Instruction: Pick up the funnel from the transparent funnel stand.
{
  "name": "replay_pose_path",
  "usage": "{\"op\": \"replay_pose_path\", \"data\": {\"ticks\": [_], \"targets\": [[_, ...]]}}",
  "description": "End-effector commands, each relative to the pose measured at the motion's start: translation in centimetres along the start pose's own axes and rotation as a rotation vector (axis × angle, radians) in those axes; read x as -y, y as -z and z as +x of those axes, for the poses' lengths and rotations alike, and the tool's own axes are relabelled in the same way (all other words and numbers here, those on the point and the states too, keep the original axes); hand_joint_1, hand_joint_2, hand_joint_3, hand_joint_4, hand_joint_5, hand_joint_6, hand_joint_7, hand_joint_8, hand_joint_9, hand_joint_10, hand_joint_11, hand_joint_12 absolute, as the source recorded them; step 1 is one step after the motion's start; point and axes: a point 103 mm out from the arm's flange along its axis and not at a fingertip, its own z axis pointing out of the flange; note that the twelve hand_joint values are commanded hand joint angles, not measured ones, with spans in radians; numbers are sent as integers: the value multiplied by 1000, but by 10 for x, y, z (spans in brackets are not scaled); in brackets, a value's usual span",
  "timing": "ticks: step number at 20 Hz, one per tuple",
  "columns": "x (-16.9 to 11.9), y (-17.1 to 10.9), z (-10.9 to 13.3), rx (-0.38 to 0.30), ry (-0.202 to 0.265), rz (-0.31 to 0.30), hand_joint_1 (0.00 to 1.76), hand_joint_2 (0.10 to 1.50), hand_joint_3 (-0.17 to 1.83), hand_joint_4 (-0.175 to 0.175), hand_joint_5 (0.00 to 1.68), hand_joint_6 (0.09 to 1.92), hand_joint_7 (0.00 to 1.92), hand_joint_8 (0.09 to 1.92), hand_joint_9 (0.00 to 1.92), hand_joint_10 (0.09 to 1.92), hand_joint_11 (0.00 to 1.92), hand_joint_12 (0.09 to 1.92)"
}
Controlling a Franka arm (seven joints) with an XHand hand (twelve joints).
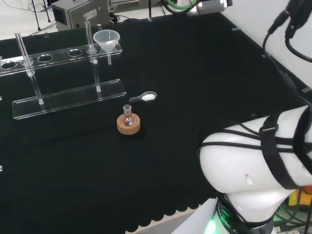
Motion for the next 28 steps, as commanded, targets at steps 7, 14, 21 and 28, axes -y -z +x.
{"op": "replay_pose_path", "data": {"ticks": [7, 14, 21, 28], "targets": [[-108, -49, 30, 22, 74, 51, 31, 1175, 371, 5, 282, 87, 76, 536, 269, 622, 194, 1341], [-153, -61, 56, 66, 136, 69, 74, 1158, 344, 0, 288, 87, 107, 545, 288, 625, 201, 1348], [-177, -74, 83, 131, 205, 100, 145, 1122, 315, -7, 274, 87, 121, 556, 321, 637, 199, 1352], [-198, -97, 111, 170, 237, 212, 304, 1004, 266, -16, 268, 87, 139, 605, 379, 661, 246, 1360]]}}
